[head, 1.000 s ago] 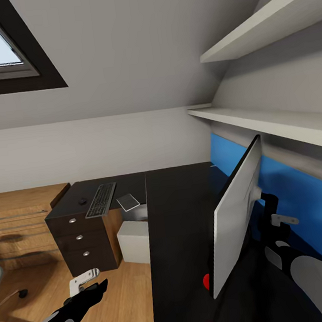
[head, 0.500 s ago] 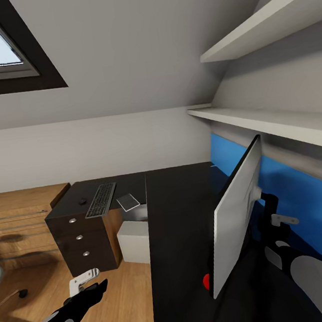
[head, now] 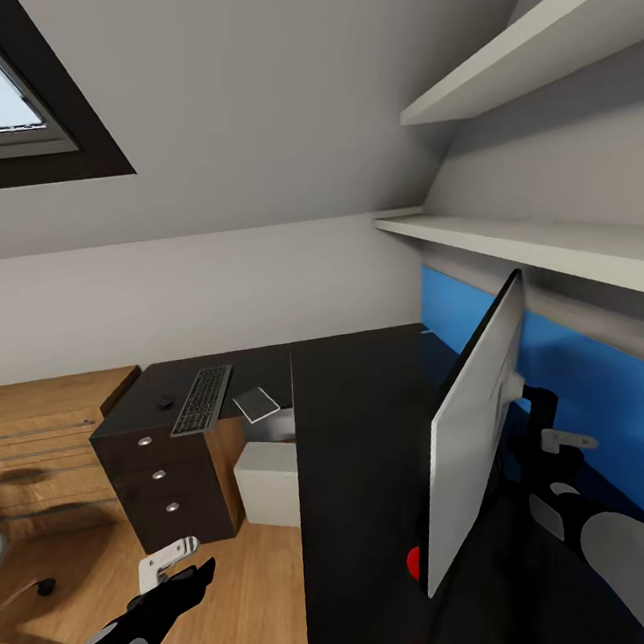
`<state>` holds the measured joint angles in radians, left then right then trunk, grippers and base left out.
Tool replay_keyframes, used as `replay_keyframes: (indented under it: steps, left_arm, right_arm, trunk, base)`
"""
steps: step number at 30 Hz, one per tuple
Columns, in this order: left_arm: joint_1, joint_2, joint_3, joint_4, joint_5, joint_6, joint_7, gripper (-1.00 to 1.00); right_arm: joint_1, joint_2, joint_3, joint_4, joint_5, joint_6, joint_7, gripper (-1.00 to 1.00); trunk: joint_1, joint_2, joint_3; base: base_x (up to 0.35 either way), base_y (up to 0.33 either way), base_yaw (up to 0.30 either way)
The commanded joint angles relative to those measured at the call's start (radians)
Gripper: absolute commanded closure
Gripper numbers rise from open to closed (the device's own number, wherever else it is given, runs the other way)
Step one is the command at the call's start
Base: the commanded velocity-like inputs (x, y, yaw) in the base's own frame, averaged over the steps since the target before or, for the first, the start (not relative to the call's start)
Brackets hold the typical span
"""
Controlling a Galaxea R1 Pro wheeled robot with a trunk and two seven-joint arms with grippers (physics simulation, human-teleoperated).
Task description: In the bedroom, organize the workspace by keeping the computer under the desk, ensuring the monitor is on the desk, placing the keyboard on the desk next to the monitor, placing the mouse on the desk next to the keyboard, moving the folder from the swivel chair onto the desk next to the mouse, stacking the notebook on top of the folder with the pen on top of the notebook, and positioning the swivel chair next to the desk.
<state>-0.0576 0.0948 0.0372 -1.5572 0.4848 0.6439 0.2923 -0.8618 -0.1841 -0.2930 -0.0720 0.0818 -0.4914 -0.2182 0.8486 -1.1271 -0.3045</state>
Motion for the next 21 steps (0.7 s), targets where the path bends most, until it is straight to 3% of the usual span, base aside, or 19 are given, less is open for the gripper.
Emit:
replay_keyframes:
  steps: [1,15,21]
  left_arm:
    - [-0.001,0.0,0.0,-0.001,0.011,0.003,0.008,-1.0]
    - [-0.001,0.0,0.0,-0.001,0.01,0.003,0.008,-1.0]
    - [-0.001,0.0,0.0,-0.001,0.011,0.003,0.008,-1.0]
  right_arm:
    - [-0.001,0.0,-0.005,0.001,0.009,-0.003,-0.004,-1.0]
    - [-0.001,0.0,-0.005,0.001,0.009,-0.003,-0.004,-1.0]
    - [0.0,0.0,-0.005,0.001,0.009,-0.003,-0.004,-1.0]
  trunk:
    - [0.0,-0.001,-0.001]
    - [0.0,-0.001,-0.001]
    - [0.0,-0.001,-0.001]
  base:
    - [0.0,0.0,0.0]
    - [-0.001,0.0,0.0]
    - [-0.115,0.0,0.0]
